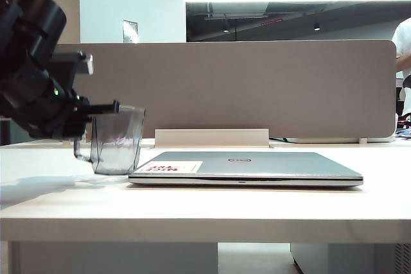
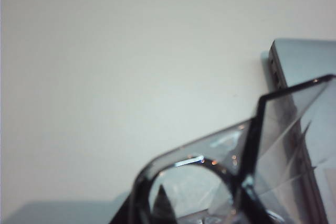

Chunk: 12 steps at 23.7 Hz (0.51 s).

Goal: Pick up the water cup and place it on the left side of the laptop.

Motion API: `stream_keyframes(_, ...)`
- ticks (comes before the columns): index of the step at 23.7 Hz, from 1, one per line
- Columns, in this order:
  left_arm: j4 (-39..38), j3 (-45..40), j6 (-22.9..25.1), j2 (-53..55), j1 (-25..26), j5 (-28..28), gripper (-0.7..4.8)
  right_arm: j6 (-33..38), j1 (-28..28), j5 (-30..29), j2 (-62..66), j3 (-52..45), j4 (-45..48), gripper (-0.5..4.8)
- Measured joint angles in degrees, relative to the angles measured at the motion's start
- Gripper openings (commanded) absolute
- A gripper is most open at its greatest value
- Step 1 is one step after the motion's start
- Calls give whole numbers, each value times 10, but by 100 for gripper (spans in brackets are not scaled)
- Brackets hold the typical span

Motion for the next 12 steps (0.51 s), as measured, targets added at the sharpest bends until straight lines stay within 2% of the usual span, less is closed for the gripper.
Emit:
stream_keyframes(5, 41, 0, 20, 27, 0, 0, -5, 0, 0, 0, 0, 0, 0, -5)
stream_keyframes(12, 71, 0, 24, 46, 0, -6, -5, 0, 0, 0, 0, 0, 0, -5)
